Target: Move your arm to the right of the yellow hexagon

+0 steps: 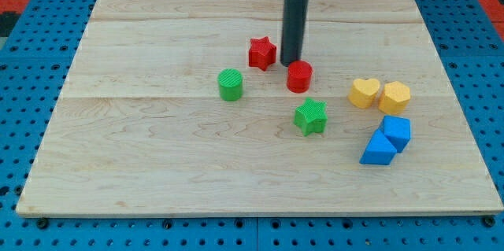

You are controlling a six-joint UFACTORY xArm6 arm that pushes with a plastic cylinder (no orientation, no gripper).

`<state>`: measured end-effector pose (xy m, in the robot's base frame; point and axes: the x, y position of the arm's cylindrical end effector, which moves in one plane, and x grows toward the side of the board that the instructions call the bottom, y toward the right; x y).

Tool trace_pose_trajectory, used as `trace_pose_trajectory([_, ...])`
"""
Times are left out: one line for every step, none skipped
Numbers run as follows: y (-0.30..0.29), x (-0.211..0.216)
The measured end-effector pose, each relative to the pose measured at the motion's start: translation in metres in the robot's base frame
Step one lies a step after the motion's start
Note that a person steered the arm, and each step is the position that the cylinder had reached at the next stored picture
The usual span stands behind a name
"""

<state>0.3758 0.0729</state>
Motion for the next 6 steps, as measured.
trace_pose_trajectory([0.096, 0.001])
trace_pose_trajectory([0.204, 0.003])
trace_pose_trajectory([0.272, 0.045])
trace_pose_trajectory([0.273, 0.082])
trace_pose_trajectory([0.262, 0.143])
trace_pose_trajectory([0.254, 0.147])
